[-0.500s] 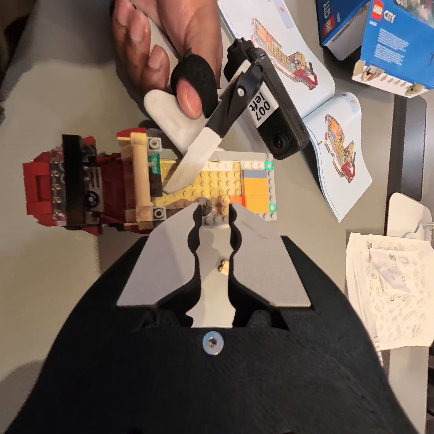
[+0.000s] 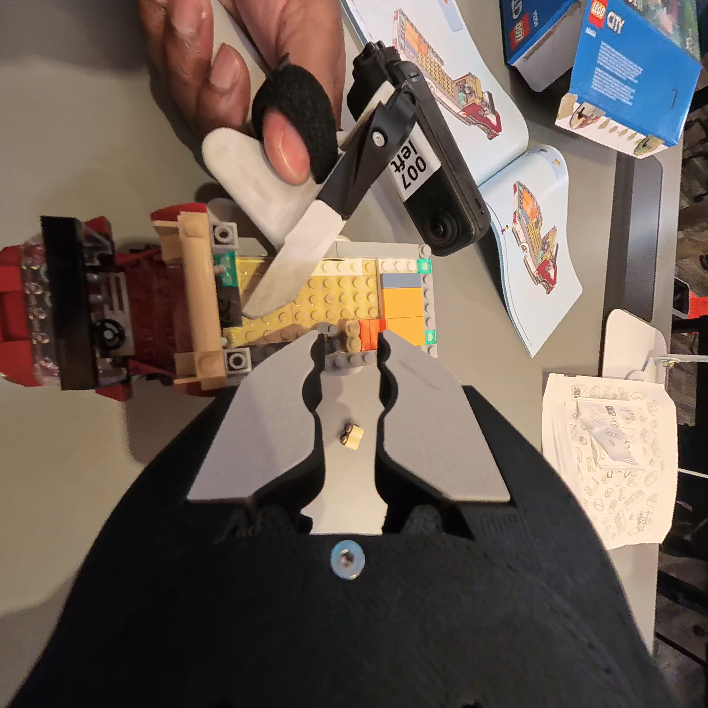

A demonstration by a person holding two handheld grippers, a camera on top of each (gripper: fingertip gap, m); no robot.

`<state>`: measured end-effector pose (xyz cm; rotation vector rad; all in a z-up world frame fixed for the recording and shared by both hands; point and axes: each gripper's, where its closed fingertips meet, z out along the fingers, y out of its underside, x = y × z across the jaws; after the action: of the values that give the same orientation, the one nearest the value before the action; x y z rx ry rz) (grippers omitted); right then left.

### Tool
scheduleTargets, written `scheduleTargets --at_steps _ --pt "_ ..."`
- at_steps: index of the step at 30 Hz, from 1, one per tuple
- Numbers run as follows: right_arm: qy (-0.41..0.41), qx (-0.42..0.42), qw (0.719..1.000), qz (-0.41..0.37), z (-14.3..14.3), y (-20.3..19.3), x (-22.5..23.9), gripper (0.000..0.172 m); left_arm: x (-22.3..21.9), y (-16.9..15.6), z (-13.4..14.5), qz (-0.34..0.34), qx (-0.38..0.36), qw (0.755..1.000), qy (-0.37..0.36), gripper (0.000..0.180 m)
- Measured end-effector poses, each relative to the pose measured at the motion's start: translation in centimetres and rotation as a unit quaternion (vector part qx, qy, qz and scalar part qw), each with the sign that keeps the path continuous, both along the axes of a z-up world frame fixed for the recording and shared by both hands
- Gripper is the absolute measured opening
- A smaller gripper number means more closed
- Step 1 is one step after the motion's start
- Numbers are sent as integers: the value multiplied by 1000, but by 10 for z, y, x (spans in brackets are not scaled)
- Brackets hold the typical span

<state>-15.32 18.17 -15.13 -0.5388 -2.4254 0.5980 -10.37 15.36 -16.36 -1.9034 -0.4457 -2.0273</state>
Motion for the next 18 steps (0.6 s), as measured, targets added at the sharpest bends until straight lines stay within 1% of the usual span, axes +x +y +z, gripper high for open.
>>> scheduleTargets --at_steps 6,12,18 --pt "8 -19 1000 -1 7 -1 0 26 0 0 0 -1 0 1000 0 33" --pt "7 0 1000 -19 0 3 -5 26 1 -1 0 -1 2 1000 2 33" --pt "9 -24 999 -31 5 2 -4 26 1 0 -1 0 2 1000 4 33"
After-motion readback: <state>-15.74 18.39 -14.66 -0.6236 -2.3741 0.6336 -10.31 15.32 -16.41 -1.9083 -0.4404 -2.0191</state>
